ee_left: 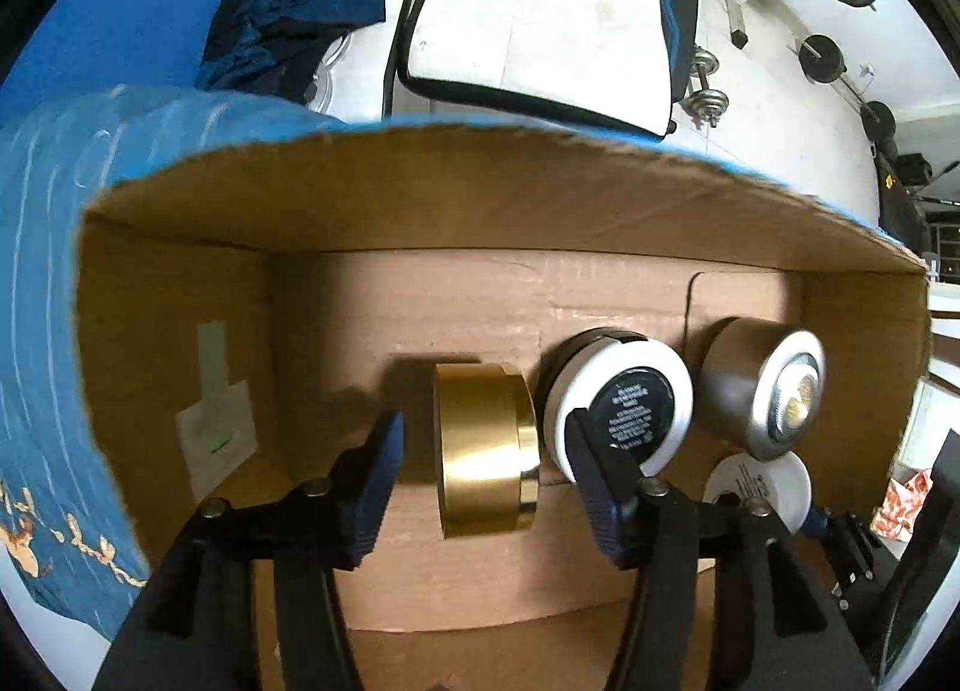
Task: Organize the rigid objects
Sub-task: 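Lower the gold tin and tape roll into the box and open both tools, then withdraw both tools from the box toward the remaining items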
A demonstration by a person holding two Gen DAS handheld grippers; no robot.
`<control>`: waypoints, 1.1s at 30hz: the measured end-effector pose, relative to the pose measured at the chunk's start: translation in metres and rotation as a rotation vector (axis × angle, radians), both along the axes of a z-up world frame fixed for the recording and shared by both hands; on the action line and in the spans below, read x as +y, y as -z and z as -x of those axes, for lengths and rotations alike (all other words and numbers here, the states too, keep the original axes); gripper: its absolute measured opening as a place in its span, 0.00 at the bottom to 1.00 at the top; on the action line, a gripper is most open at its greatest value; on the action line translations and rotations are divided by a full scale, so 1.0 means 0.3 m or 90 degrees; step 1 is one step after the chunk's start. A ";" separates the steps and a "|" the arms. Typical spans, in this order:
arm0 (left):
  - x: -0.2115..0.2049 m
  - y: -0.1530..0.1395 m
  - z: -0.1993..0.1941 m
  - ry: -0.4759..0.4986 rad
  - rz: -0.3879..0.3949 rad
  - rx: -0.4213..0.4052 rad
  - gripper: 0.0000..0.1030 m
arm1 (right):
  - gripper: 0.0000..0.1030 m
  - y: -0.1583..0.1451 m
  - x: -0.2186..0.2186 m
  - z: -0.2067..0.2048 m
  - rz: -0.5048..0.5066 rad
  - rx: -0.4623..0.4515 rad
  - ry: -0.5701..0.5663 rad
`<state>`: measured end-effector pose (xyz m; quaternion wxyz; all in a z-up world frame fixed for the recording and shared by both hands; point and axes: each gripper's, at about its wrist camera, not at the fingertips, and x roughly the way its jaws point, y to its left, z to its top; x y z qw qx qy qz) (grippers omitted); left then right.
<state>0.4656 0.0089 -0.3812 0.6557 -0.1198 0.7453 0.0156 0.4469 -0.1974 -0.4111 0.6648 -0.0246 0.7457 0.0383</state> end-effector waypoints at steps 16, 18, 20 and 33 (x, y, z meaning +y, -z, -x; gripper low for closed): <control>-0.053 -0.335 0.195 0.040 -0.032 -0.154 0.93 | 1.00 -0.265 0.063 0.147 -0.013 -0.088 -0.014; -0.068 -0.376 0.245 0.046 -0.043 -0.172 0.93 | 1.00 -0.315 0.057 0.179 -0.013 -0.108 -0.017; -0.075 -0.412 0.300 0.052 -0.051 -0.192 0.93 | 1.00 -0.354 0.042 0.218 -0.019 -0.129 -0.016; -0.081 -0.636 0.611 0.056 -0.087 -0.320 0.93 | 1.00 -0.627 0.001 0.510 -0.048 -0.238 -0.020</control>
